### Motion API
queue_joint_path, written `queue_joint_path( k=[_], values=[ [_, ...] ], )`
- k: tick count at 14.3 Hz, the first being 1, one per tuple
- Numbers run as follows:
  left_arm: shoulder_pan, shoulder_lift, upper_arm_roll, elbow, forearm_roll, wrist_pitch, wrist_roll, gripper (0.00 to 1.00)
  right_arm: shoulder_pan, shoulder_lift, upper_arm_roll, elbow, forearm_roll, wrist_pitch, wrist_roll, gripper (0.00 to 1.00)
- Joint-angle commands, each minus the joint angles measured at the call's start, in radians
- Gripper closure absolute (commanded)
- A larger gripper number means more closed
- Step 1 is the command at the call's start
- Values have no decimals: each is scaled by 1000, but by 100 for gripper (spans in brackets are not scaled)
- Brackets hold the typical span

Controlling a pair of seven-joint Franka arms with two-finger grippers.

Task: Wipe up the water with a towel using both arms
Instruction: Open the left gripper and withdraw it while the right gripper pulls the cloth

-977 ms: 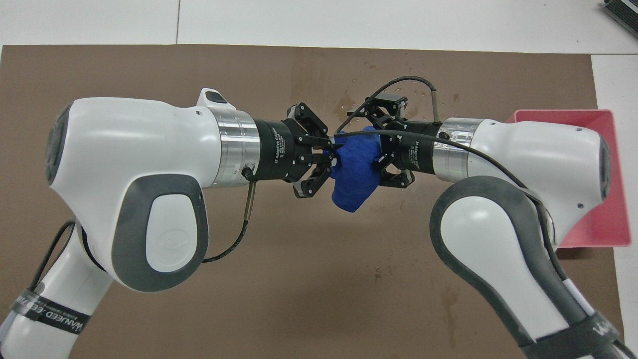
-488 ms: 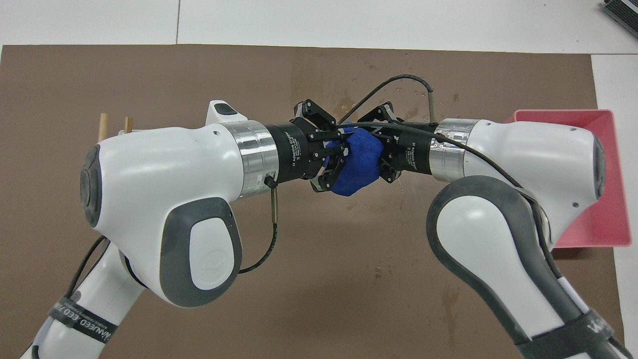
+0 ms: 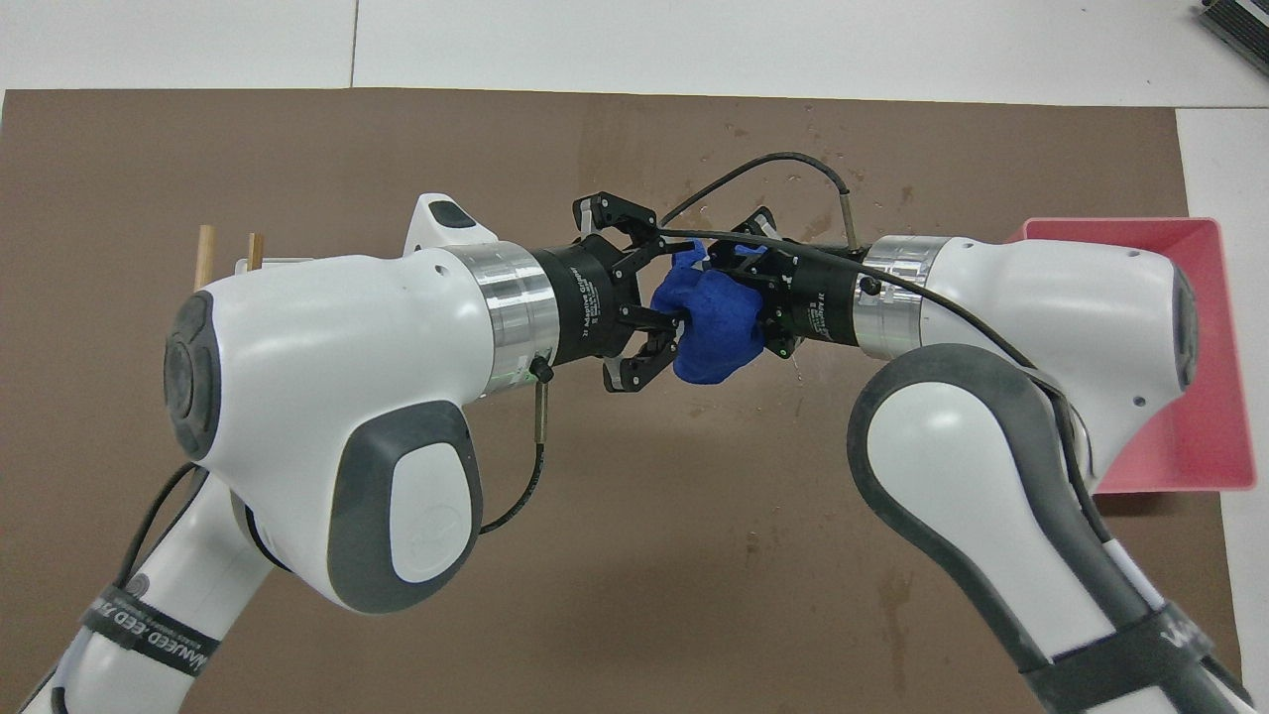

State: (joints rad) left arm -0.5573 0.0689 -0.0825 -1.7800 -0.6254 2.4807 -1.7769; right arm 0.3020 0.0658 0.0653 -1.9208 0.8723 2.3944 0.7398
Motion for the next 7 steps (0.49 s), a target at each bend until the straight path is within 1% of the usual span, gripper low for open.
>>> queue_joint_path(
  k=[1, 2, 3, 5, 6, 7],
  values=[
    [2, -14, 10, -9, 203, -34, 55, 0, -29, 21, 2, 5, -50, -17, -124, 100],
    [19, -15, 15, -7, 241, -66, 110, 0, -29, 44, 4, 8, -88, -11, -163, 100],
    [45, -17, 18, -6, 249, -100, 210, 0, -27, 77, 4, 22, -123, 2, -199, 100],
    [106, -18, 23, 5, 251, -213, 546, 0, -23, 171, 5, 66, -231, 40, -316, 100],
    [146, -20, 23, 7, 253, -267, 726, 0, -18, 210, 5, 68, -246, 96, -353, 100],
    [172, -26, 23, 8, 300, -319, 864, 0, -12, 245, 7, 71, -252, 145, -374, 100]
  ],
)
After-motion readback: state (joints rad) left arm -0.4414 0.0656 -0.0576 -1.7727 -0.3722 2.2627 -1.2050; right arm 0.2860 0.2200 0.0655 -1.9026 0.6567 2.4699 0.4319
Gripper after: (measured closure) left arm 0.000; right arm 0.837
